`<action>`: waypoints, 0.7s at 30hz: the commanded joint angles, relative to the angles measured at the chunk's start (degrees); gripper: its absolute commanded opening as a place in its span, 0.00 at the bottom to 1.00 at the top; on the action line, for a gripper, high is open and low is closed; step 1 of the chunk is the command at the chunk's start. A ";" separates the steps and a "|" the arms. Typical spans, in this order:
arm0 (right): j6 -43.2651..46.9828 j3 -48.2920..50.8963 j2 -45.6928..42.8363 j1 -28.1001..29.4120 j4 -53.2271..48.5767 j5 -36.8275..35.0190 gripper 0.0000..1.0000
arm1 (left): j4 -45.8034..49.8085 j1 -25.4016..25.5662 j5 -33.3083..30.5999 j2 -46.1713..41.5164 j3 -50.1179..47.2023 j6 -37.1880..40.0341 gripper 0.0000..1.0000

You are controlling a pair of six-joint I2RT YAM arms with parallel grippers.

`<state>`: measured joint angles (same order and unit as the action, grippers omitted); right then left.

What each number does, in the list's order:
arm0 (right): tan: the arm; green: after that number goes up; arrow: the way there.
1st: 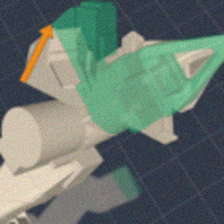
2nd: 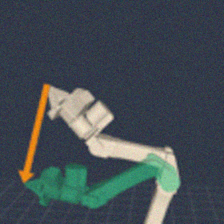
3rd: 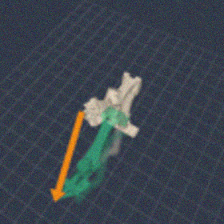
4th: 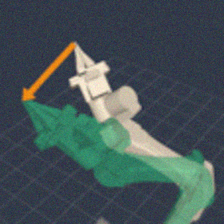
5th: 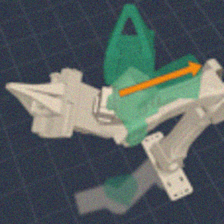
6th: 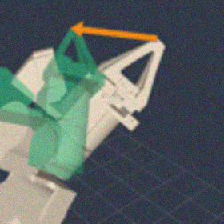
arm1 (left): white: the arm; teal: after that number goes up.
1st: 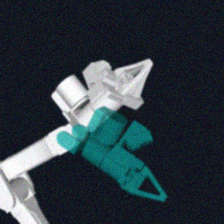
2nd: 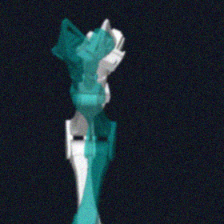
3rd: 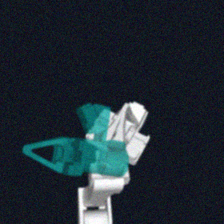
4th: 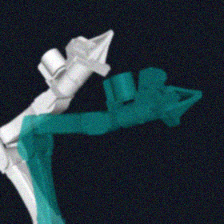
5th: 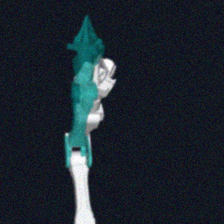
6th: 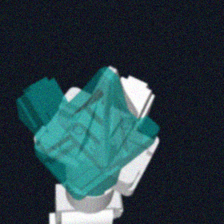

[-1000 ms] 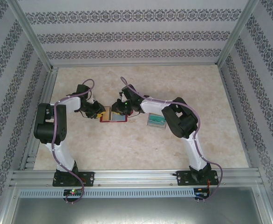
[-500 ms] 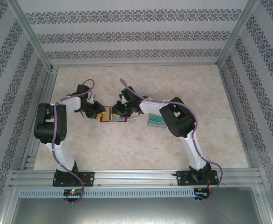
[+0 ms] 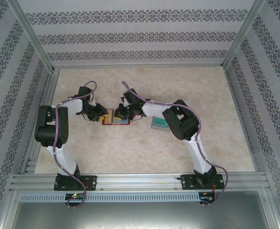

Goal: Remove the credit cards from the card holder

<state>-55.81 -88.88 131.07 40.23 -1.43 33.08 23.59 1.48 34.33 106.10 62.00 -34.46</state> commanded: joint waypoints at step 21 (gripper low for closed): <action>0.61 6.29 -4.97 -2.05 4.56 0.37 0.02 | 2.58 0.28 -1.54 1.25 -0.35 1.17 0.24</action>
<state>-55.75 -82.26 127.44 38.24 3.14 33.08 23.64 1.50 34.02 106.08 62.00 -34.46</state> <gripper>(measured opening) 0.067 0.247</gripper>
